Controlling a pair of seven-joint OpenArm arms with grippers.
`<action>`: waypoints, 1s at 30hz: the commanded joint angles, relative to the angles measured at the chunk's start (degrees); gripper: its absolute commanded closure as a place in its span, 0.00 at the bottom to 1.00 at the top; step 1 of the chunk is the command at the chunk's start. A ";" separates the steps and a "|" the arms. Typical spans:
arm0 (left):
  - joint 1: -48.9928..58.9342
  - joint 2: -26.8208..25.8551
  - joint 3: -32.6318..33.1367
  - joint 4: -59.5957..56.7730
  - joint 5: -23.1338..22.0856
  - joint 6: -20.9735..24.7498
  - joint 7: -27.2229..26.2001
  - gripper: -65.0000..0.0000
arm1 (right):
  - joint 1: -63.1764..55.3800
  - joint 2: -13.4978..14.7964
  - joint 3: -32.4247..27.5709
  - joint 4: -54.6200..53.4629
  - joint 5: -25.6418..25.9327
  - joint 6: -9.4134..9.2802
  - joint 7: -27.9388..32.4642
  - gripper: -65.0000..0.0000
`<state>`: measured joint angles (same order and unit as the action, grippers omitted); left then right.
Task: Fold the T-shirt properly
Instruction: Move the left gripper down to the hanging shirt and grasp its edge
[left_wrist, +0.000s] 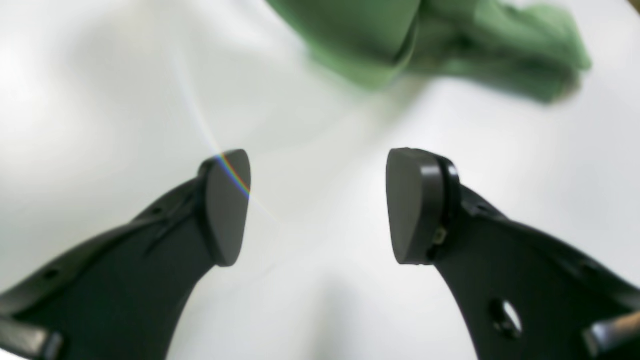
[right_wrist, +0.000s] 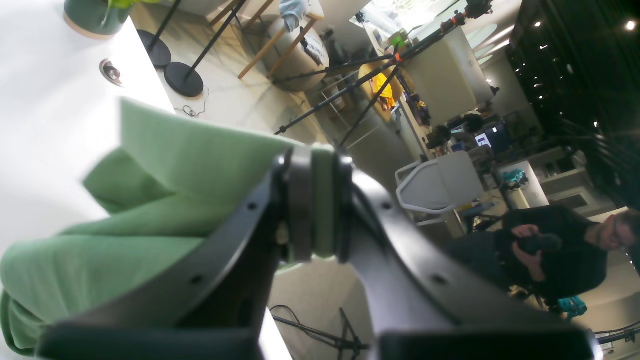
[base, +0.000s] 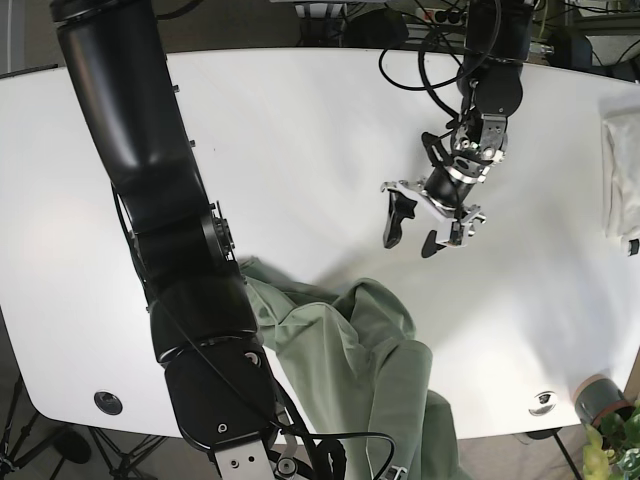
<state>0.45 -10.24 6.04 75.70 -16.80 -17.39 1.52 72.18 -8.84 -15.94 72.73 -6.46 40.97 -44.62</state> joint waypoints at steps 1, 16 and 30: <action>-3.39 1.32 0.24 -0.93 -0.48 -0.59 -1.56 0.38 | 2.62 -0.16 0.69 0.99 -0.18 -0.97 1.76 1.00; -17.20 7.29 0.42 -19.83 -0.74 -0.77 -1.56 0.38 | 2.62 -0.16 0.60 3.01 -0.18 -0.97 1.76 1.00; -23.79 11.25 0.51 -27.04 -0.74 -0.94 -1.56 0.38 | 2.62 -0.16 0.69 3.01 0.09 -0.97 1.76 1.00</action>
<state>-21.23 0.51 6.50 48.21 -16.82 -17.78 1.69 72.20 -8.78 -15.68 74.85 -7.07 40.95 -44.36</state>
